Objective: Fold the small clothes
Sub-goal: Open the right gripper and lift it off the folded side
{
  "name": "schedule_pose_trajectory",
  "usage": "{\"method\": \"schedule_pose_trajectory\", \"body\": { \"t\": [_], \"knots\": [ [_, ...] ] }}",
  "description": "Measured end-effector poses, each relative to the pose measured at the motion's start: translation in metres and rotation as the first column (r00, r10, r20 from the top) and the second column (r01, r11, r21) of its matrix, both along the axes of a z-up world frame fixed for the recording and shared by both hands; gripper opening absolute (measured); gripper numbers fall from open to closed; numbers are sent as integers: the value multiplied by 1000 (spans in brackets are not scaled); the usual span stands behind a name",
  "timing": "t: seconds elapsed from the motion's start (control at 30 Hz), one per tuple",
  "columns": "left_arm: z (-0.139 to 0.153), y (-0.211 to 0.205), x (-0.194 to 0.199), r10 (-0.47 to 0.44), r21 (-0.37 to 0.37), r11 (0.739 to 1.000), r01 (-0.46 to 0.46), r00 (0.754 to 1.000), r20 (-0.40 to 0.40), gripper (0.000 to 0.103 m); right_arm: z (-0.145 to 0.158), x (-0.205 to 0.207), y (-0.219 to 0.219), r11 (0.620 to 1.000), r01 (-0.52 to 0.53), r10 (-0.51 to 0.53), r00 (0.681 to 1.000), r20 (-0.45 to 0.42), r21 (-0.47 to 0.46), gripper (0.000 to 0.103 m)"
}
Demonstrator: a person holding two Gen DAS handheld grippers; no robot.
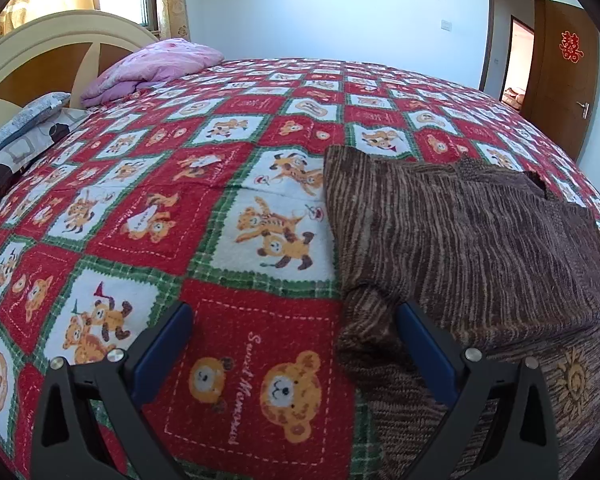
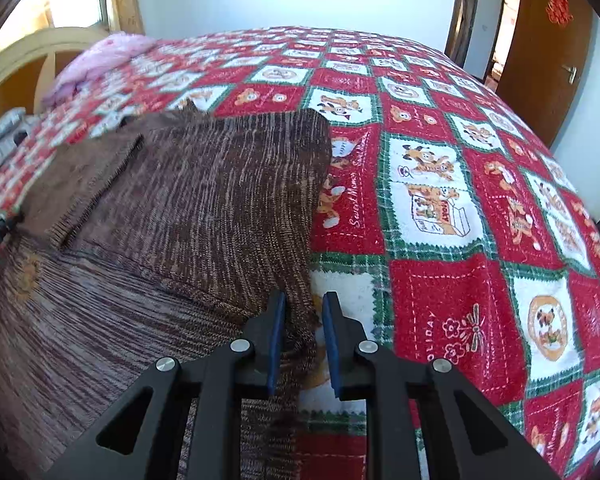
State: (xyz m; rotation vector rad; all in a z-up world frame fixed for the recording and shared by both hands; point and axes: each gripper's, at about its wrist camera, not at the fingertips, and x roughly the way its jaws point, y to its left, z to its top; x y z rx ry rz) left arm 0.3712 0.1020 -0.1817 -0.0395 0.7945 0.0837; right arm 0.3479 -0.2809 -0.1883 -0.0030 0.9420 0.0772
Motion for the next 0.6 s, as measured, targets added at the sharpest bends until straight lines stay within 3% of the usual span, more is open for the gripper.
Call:
{"method": "schedule_pose_trajectory", "body": {
  "t": [0.07,0.2,0.27,0.3,0.5,0.6],
  "knots": [
    [0,2,-3,1,-12,1000,-1,1000,-11,103,2,-6,-2,1000,12,-12,1000,1,22,18],
    [6,14,-18,-12,-104,994,9,1000,-27,103,6,-25,-3,999,16,-18,999,30,48,24],
    [8,19,-32,-7,-138,990,3,999,-33,103,8,-35,-3,999,12,-14,999,45,45,34],
    [8,19,-40,-13,-140,990,9,999,-29,103,9,-39,-2,999,10,-12,999,50,46,41],
    [13,4,-71,-50,-65,997,49,999,-16,103,15,-66,0,998,25,-30,997,71,61,43],
    [11,-4,-84,-72,-50,996,71,997,-24,103,14,-80,8,998,3,-7,998,65,63,50]
  ]
}}
